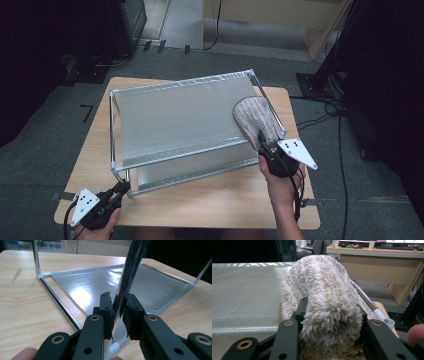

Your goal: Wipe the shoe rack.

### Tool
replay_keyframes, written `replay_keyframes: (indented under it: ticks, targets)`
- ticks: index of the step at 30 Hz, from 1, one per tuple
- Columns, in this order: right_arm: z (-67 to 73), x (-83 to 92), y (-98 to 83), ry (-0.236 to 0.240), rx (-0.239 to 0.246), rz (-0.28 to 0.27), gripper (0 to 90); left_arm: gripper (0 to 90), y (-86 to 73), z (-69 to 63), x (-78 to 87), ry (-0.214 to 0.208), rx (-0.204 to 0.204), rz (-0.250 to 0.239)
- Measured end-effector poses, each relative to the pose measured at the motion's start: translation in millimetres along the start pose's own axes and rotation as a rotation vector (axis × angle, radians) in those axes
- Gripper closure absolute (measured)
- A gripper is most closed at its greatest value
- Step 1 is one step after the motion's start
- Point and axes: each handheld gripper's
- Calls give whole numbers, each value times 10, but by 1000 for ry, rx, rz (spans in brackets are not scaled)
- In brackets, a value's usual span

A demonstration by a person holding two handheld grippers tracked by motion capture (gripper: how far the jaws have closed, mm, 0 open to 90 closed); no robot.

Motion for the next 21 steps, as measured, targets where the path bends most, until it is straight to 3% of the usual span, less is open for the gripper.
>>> replay_keyframes:
  ticks: [8, 12, 16, 21]
  targets:
    - [-2, 42, 12, 14, -2, 22, 642, 789, -10, -6, 1, -39, -15, -3]
    - [64, 54, -8, 77, -8, 12, 639, 789, -9, -8, 0, -45, -20, -4]
    - [265, 33, -55, 122, 14, -2, 638, 789, -11, -20, -5, -54, -23, -5]
    - [627, -32, -96, 210, 49, -11, 635, 789, -9, -19, -3, -59, -24, -1]
Point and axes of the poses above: each handheld gripper's, and its own axes: x roughly backward along the jaws, y roughly out of its top, z roughly to its left, and after that the axes turned 15 degrees about y, right-handed
